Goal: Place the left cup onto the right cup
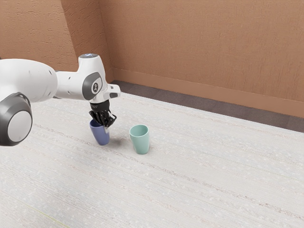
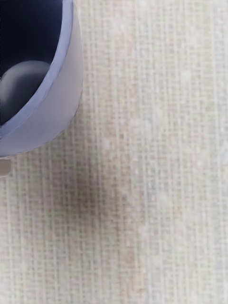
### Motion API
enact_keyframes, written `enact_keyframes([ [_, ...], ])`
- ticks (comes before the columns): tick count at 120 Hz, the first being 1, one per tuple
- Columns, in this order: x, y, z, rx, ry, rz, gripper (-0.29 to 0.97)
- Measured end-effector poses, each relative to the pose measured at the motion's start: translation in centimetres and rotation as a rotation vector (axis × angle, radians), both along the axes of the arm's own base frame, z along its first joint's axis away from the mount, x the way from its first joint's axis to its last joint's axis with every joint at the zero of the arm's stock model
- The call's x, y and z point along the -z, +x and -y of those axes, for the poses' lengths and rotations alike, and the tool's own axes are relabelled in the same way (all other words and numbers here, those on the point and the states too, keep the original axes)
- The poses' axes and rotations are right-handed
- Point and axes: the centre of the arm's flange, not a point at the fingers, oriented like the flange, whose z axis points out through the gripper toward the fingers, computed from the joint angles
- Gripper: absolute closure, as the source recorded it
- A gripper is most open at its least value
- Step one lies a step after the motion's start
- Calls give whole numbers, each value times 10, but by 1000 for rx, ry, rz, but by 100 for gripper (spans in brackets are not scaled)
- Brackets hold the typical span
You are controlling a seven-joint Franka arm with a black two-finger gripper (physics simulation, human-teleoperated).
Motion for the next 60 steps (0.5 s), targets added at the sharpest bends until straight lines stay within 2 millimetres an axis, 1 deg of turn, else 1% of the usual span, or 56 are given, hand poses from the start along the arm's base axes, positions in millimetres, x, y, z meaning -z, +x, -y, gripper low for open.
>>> enact_keyframes([
  [13, -3, 0, 0, 0, 0, 4, 78],
  [25, -12, -1, -1, 0, 1, 11, 78],
  [41, -29, -2, -1, 1, 0, 26, 78],
  [60, -55, -7, 2, 6, -8, 41, 78],
])
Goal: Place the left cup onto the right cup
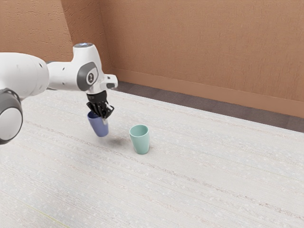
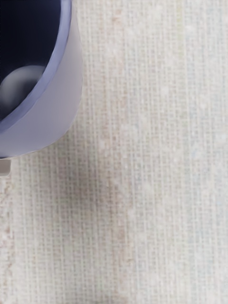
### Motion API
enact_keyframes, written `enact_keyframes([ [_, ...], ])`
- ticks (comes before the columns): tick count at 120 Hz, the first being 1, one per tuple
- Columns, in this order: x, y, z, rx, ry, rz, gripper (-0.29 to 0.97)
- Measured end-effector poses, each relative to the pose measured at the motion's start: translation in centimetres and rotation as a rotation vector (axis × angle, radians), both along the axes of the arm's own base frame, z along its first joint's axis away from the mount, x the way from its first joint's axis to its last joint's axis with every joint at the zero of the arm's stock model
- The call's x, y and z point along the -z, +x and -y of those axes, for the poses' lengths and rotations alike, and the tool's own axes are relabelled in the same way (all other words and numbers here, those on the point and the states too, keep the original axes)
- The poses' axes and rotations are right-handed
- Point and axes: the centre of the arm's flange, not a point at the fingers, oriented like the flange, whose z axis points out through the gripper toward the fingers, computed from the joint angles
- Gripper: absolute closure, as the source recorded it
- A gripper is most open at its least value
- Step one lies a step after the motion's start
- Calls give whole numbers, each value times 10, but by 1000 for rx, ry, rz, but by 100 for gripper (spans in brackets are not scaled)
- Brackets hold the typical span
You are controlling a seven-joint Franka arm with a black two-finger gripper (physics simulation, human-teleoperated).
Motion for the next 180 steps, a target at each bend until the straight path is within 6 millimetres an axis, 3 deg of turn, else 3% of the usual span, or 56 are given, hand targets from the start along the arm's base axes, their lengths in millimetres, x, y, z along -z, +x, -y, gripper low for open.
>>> enact_keyframes([
  [21, -36, -7, 13, 21, -16, 13, 78],
  [44, -74, -17, 42, 76, -17, 15, 79],
  [84, -119, -35, 108, 199, 1, 20, 79],
  [126, -129, -31, 147, 266, 15, 29, 79],
  [180, -101, -16, 180, 312, 25, 8, 78],
])
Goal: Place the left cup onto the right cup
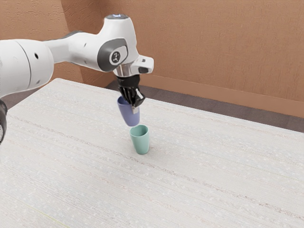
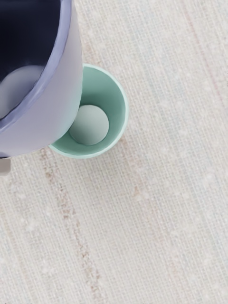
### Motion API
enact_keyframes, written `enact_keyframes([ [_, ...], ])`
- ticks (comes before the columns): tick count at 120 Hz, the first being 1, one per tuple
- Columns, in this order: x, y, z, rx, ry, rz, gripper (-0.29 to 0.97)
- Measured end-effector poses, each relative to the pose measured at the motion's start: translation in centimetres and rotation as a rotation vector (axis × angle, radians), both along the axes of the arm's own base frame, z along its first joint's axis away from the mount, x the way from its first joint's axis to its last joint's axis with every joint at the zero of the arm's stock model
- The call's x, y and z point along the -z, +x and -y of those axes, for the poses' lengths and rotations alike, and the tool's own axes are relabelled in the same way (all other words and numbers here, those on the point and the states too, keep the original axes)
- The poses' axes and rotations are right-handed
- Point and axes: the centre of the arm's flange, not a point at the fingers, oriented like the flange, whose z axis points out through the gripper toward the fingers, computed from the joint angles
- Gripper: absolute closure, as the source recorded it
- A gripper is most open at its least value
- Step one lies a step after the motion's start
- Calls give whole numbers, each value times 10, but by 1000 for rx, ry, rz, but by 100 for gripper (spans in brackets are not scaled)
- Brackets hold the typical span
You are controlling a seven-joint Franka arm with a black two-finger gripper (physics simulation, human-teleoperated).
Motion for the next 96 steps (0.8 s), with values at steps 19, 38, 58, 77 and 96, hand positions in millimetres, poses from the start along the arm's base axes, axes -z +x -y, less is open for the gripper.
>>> enact_keyframes([
  [19, 10, 2, 11, 15, 4, -8, 78],
  [38, 19, 10, 16, 18, 10, -7, 78],
  [58, 26, 16, 16, 17, 12, 4, 78],
  [77, 33, 25, 14, 10, 17, 10, 78],
  [96, 36, 30, 12, 5, 19, 13, 78],
])
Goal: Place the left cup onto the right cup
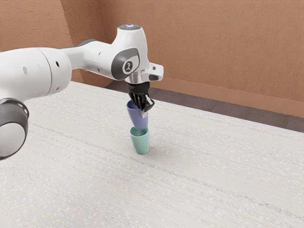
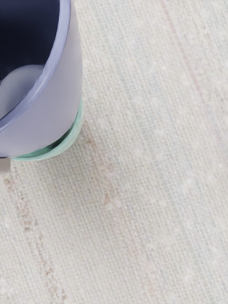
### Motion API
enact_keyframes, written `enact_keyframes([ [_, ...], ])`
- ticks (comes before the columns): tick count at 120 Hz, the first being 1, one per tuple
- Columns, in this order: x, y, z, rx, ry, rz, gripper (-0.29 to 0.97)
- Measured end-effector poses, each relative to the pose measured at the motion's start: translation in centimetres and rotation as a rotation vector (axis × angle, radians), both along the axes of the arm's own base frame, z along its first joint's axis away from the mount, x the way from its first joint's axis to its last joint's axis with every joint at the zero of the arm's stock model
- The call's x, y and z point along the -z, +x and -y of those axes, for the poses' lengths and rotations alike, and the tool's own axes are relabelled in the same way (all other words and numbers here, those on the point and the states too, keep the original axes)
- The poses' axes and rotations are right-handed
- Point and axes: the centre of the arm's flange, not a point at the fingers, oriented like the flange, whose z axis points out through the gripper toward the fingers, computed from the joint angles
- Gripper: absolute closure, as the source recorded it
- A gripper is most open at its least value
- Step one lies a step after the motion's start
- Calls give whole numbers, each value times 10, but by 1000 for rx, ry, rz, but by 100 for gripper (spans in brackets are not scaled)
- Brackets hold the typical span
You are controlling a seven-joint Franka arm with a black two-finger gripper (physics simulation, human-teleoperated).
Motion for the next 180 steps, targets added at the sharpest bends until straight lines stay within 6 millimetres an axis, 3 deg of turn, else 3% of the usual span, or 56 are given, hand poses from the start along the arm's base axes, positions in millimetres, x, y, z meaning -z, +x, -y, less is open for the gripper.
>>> enact_keyframes([
  [21, 4, 1, -2, -4, 1, -4, 78],
  [51, -1, 1, -24, -32, 1, -6, 78],
  [105, -14, -8, -22, -22, -5, -5, 79],
  [180, -1, -7, -12, -10, -1, -21, 79],
])
